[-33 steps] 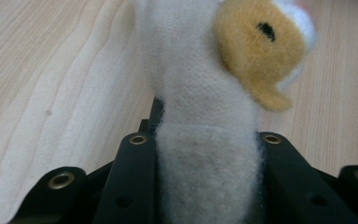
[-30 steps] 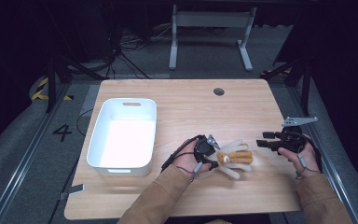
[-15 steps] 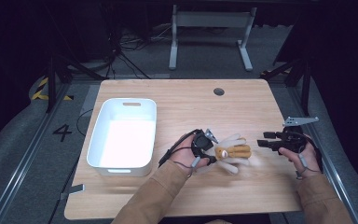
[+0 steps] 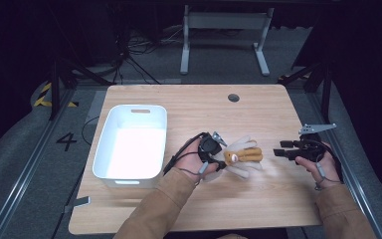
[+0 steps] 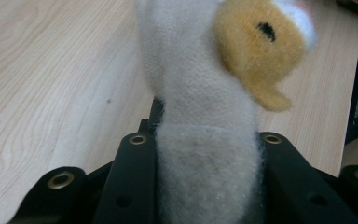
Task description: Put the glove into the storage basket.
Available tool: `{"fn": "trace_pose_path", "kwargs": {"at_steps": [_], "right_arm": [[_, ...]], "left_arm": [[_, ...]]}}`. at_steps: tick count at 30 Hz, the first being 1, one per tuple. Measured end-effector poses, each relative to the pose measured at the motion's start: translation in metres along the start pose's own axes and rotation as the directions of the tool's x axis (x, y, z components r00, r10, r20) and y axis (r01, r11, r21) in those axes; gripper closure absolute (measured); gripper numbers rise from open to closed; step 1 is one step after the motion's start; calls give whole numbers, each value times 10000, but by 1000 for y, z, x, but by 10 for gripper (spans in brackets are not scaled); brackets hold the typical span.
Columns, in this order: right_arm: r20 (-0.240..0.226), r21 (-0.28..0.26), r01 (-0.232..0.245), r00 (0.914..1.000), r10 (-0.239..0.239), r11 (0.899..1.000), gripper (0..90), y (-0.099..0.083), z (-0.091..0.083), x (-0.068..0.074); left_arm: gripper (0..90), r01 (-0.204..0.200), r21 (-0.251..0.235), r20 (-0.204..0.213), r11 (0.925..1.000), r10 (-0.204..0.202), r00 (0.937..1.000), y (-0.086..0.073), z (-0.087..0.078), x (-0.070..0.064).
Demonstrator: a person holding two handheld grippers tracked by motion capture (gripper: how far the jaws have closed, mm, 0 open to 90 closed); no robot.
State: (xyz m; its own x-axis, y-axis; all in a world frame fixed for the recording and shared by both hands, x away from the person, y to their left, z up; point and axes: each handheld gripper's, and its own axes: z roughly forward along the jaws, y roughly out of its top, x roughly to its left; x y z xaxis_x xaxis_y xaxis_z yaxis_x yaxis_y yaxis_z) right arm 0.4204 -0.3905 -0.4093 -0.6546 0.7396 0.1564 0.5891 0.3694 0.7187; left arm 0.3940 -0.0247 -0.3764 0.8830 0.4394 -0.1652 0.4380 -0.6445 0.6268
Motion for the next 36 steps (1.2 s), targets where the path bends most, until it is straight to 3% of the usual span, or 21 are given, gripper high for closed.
{"fn": "trace_pose_path", "kwargs": {"at_steps": [6,11,15,19,26,36], "right_arm": [[187,325,-16,9998,10,9995,450,7,5,-1],[153,541,152,9998,-161,9984,451,11,11,1],[64,495,243,9997,-247,9985,451,16,13,1],[52,679,216,9997,-221,9975,452,18,18,1],[50,757,187,9998,-192,9970,452,19,20,0],[88,731,158,9998,-165,9972,452,18,19,-1]], "left_arm": [[711,491,202,-351,9986,-484,9982,-3,-17,6],[711,994,434,-709,9941,-961,9928,-4,-31,12],[711,1426,368,-1005,9891,-1383,9853,-4,-44,17],[711,1914,365,-1584,9808,-1834,9702,-1,-53,21],[711,2414,87,-1748,9704,-2362,9558,5,-61,30],[711,2732,-304,-1762,9615,-2742,9454,10,-71,37]]}}
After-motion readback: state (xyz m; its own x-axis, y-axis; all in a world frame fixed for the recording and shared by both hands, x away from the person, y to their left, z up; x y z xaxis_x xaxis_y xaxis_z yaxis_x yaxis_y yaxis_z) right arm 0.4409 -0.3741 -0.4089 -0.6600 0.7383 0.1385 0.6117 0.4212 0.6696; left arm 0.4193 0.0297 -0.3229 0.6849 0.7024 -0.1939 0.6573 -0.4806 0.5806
